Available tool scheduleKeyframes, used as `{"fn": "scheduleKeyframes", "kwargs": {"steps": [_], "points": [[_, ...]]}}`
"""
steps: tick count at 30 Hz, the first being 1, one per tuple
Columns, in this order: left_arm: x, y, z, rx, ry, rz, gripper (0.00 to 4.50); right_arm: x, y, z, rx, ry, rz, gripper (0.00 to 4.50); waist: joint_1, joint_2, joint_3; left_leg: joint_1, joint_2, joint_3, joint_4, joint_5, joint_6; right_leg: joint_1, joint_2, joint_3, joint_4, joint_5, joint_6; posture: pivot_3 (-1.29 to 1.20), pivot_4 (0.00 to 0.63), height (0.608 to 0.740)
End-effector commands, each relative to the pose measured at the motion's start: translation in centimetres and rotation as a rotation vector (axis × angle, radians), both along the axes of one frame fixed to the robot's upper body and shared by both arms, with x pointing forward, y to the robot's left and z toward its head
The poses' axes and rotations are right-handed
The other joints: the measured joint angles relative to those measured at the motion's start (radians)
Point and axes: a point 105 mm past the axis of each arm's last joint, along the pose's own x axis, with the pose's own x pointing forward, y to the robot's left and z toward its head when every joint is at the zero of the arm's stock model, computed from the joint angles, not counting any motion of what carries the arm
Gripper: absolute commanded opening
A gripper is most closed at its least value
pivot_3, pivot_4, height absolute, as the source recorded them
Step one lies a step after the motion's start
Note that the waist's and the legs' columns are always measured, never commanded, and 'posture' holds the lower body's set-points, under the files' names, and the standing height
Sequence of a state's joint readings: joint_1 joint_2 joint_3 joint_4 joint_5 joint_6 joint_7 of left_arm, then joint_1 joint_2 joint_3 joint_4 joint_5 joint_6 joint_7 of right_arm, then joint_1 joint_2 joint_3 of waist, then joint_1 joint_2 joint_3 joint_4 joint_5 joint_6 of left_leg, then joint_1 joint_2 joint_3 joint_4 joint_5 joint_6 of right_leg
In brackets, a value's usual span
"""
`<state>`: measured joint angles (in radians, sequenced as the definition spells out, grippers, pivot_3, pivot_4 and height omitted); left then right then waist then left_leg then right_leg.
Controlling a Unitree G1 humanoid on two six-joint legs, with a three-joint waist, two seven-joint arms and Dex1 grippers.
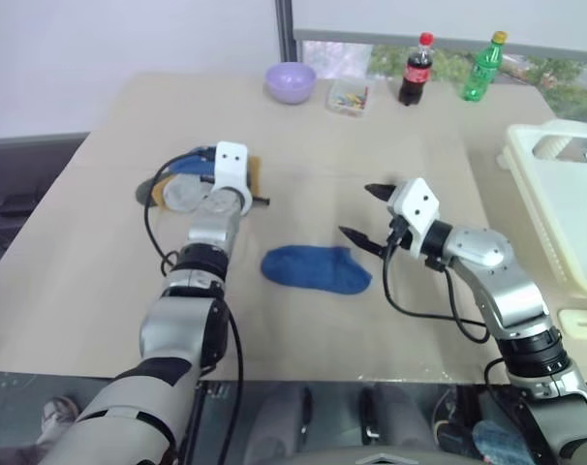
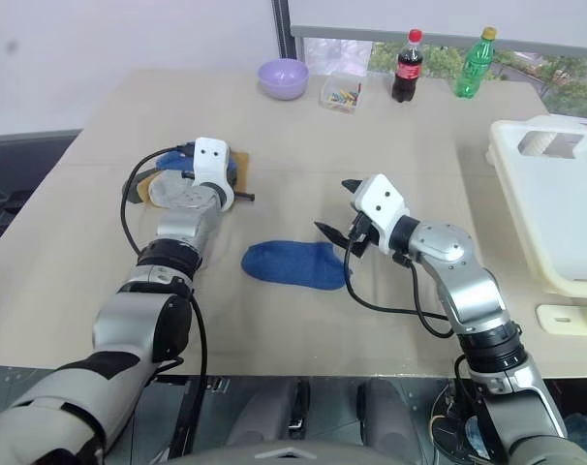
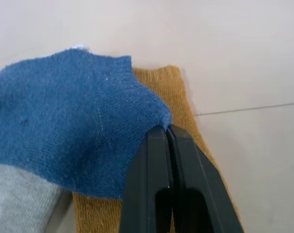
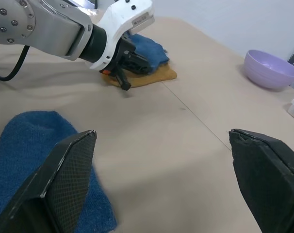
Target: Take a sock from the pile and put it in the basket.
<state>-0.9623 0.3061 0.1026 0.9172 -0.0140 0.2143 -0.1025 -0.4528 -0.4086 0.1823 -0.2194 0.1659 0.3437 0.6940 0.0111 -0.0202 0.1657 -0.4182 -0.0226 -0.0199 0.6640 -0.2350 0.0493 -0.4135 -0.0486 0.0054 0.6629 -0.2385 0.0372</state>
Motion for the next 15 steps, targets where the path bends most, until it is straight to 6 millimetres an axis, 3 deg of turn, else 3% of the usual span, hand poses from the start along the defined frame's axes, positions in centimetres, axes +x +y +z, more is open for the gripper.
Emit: {"fn": "scheduleKeyframes", "kwargs": {"steps": [1, 6, 10, 15], "points": [[-0.5, -0.4, 2.7, -0.044, -0.09, -0.06, 0.03, -0.4, 0.0, 1.3, 0.012, -0.058, 0.01, 4.5, -0.001, 0.0, 0.0, 0.0, 0.0, 0.0, 0.0, 0.0, 0.0, 0.0, -0.001, 0.0, 0.0, 0.0, 0.0, 0.0, 0.15, 0.74], [-3.2, -2.8, 4.3, -0.111, -0.088, -0.202, 0.03, -0.3, -0.3, 1.4, 0.012, -0.057, 0.003, 4.5, -0.002, 0.0, 0.0, 0.0, 0.001, 0.0, 0.0, 0.002, -0.003, 0.0, -0.003, 0.003, 0.0, 0.0, 0.0, 0.0, 0.15, 0.74], [-6.4, -5.8, 3.8, -0.142, -0.017, -0.322, 0.03, -0.1, -0.6, 1.3, 0.011, -0.055, -0.01, 4.5, 0.001, 0.0, 0.0, 0.0, 0.001, 0.0, 0.0, 0.002, -0.003, 0.0, -0.004, 0.005, 0.0, 0.0, 0.0, 0.0, 0.15, 0.74], [-8.1, -10.8, 3.2, -0.234, 0.055, -0.446, 0.03, 0.1, -1.6, 1.0, -0.005, -0.044, -0.049, 4.5, 0.004, 0.0, 0.0, 0.0, 0.0, -0.002, 0.001, 0.001, -0.002, 0.001, -0.004, 0.003, 0.0, 0.0, 0.0, 0.0, 0.15, 0.74]]}}
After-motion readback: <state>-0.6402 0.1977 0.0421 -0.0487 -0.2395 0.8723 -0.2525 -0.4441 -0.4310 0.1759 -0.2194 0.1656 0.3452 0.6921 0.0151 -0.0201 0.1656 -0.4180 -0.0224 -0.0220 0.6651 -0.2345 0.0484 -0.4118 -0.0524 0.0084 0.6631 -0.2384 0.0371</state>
